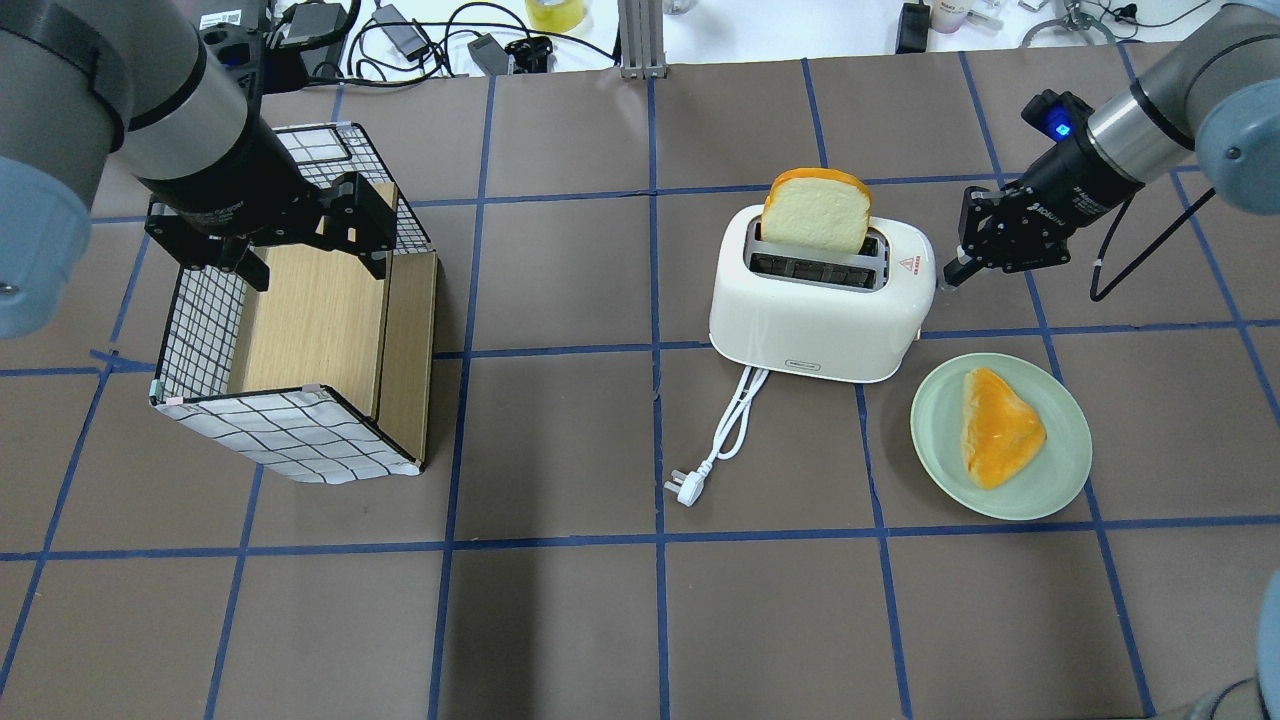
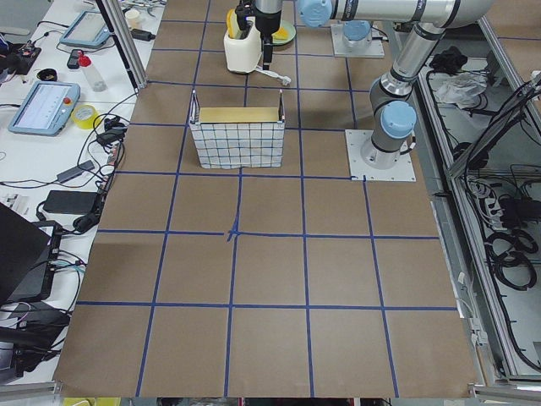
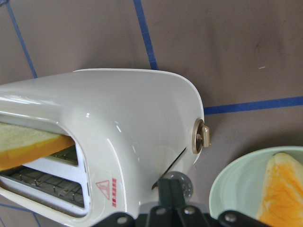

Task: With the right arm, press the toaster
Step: 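Press the toaster lever down with the right gripper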

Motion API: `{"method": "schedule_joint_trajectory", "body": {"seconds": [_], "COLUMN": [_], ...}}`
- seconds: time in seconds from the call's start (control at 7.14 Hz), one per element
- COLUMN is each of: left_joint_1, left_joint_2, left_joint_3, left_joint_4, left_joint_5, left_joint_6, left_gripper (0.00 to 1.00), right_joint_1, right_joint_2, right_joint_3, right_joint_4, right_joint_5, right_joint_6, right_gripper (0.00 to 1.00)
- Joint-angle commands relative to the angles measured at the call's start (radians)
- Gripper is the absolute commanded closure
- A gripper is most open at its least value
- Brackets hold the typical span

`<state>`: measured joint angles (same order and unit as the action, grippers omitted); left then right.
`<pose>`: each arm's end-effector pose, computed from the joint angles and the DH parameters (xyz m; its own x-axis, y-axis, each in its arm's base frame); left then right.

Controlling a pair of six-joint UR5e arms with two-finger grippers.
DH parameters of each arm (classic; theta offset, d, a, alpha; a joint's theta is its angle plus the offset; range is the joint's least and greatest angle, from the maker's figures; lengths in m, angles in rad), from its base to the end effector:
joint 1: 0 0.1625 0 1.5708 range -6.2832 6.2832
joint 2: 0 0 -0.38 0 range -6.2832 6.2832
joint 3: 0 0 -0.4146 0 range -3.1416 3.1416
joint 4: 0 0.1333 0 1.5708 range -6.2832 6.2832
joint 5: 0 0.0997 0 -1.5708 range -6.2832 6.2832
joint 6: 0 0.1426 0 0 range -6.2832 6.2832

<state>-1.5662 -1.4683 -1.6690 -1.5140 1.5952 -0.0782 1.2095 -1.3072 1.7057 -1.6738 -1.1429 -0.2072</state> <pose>-0.1276 -0.4845 0.4061 -0.9963 -0.0840 -0.0195 -0.0827 0.9946 -0.0628 -0.0104 -0.5720 0.2153 -0.8607 0.2413 -0.4484 0.1646 0.9652 0.2033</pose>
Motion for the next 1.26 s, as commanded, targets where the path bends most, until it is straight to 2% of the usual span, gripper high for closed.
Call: {"method": "schedule_joint_trajectory", "body": {"seconds": [0.0, 0.42, 1.12], "left_joint_1": [0.0, 0.0, 0.0], "left_joint_2": [0.0, -0.001, 0.0], "left_joint_3": [0.0, 0.0, 0.0], "left_joint_4": [0.0, 0.0, 0.0], "left_joint_5": [0.0, 0.0, 0.0], "left_joint_6": [0.0, 0.0, 0.0], "left_gripper": [0.0, 0.0, 0.0], "right_joint_1": [-0.001, 0.001, 0.001], "right_joint_2": [0.005, 0.012, 0.039], "right_joint_3": [0.0, 0.038, 0.04], "right_joint_4": [-0.003, -0.044, -0.06], "right_joint_5": [0.0, 0.0, 0.0], "right_joint_6": [0.0, 0.0, 0.0], "right_gripper": [1.0, 1.0, 1.0]}}
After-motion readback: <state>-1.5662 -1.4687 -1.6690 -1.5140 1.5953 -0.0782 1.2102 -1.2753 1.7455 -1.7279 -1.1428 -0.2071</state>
